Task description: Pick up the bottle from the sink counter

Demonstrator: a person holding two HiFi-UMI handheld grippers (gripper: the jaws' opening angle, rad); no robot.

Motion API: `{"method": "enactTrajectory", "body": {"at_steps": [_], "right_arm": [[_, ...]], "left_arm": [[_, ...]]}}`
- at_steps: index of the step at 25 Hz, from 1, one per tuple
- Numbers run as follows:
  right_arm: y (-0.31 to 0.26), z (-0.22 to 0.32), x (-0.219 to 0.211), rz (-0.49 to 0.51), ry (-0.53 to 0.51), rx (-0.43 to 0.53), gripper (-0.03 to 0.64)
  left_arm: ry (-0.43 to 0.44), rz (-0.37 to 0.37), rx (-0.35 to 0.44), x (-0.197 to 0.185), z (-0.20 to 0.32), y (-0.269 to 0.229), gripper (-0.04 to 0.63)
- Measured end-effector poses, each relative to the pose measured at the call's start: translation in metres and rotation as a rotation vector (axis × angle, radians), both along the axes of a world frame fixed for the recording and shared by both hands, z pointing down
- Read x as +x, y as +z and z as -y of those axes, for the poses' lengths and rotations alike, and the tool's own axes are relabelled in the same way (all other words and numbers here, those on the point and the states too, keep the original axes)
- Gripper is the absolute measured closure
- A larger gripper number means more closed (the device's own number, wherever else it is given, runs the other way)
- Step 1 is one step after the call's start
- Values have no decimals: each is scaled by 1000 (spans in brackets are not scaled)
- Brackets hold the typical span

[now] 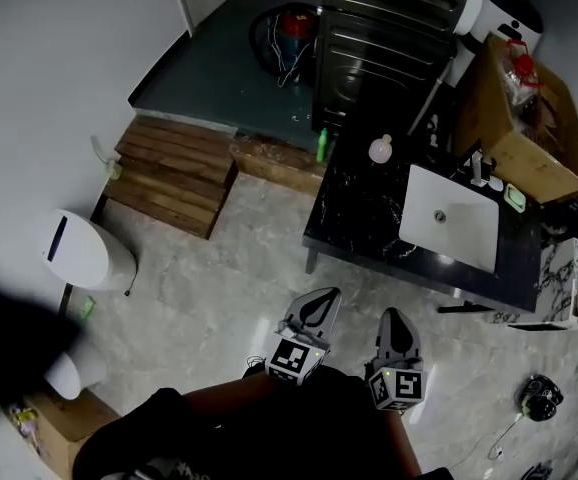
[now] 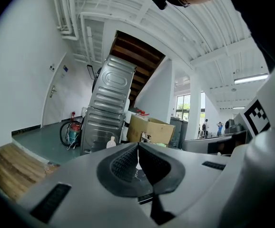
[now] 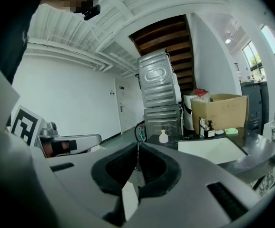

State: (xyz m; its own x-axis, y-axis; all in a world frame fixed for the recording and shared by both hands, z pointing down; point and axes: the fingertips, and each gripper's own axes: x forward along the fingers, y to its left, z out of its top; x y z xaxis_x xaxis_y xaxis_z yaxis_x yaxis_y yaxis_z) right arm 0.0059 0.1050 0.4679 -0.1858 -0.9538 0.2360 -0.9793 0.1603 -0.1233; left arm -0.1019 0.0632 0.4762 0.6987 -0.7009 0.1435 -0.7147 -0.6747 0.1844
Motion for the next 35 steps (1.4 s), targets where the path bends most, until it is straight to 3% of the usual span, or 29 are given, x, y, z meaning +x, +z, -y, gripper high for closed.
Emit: {"method": "enactTrajectory", "body": {"at_steps": [5,14,23,28,35], "right_arm": [[-6,11,1,-12,19,16,577],[3,62,23,22,-1,49,578],[-13,191,65,46,-111,124,577],[-13,246,90,81,-123,126,577],[-4,302,115,87,-190,105,577]], "left_arm": [[17,-13,20,-1,21,-6,579],[-38,-3,15,8,67,11,578],[-124,46,28,52,185,9,578],[-172,89,44,75,249,13,578],[-146,100,32,117,314,32,578]]}}
